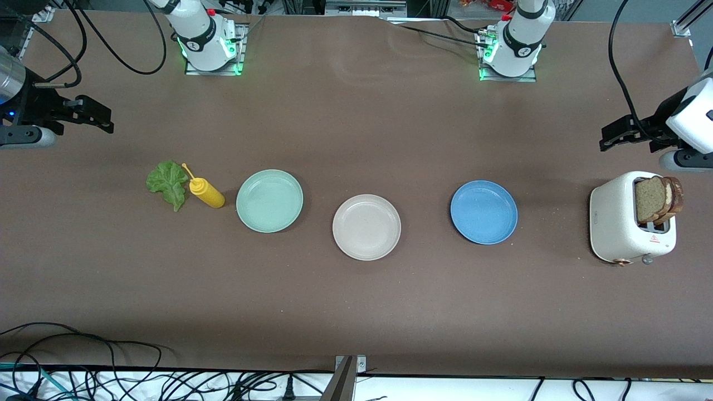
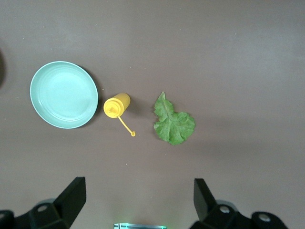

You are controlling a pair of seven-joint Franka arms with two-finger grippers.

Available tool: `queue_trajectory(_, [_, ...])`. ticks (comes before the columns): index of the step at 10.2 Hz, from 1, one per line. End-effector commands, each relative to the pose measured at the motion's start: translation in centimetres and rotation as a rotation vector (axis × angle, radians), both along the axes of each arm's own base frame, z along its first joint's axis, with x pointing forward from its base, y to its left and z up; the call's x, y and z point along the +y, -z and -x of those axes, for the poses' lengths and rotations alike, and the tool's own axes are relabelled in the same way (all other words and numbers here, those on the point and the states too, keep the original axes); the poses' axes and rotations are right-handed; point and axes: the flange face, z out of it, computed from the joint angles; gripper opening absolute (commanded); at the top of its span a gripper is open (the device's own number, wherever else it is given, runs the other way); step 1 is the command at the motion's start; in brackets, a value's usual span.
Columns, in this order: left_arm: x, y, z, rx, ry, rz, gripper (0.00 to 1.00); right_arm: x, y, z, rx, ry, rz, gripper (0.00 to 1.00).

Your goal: Make sandwich on beige plate with both arms

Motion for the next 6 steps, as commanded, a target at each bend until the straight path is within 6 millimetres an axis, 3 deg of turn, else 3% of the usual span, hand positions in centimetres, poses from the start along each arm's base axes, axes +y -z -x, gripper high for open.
queue_trajectory(1, [-0.01, -0.43, -0.19, -0.001, 0.017, 0.01, 1.0, -0.4, -0.25, -0.58, -0.02, 0.009, -0.009, 1.0])
queue_trajectory(6, [-0.08, -0.43, -0.19, -0.001, 0.017, 0.016, 1.0, -0.51, -0.25, -0.5, -0.014, 0.004, -0.008, 1.0])
